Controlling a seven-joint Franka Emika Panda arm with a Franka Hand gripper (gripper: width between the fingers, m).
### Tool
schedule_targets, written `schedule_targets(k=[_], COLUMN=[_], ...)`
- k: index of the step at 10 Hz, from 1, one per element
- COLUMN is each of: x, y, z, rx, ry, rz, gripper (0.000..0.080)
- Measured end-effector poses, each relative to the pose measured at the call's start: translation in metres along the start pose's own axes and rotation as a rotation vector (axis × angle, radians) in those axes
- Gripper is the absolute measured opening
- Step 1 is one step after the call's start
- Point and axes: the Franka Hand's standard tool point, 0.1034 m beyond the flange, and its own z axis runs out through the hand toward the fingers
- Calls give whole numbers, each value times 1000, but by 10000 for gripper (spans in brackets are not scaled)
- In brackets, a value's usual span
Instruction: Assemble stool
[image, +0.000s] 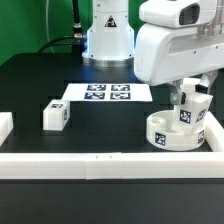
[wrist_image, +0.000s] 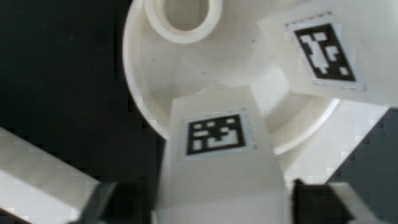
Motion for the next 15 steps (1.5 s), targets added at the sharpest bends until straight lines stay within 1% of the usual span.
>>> schedule_targets(k=[1,2,3,5,10,12,13,14,15], x=[0,0,0,1,-4,-5,-5,-7,-14], y=[0,0,-1,-2,11,12,14,20,27], z=[0,0,0,0,-1,-1,-3,-12,-22], rx=[0,0,2,3,-9,-9,-8,-6,-6], ry=[0,0,1,0,0,0,2,13,20], rz=[21,30,114,365,909,924,901,872,840], gripper=[337,337,337,337,337,337,346,520,520])
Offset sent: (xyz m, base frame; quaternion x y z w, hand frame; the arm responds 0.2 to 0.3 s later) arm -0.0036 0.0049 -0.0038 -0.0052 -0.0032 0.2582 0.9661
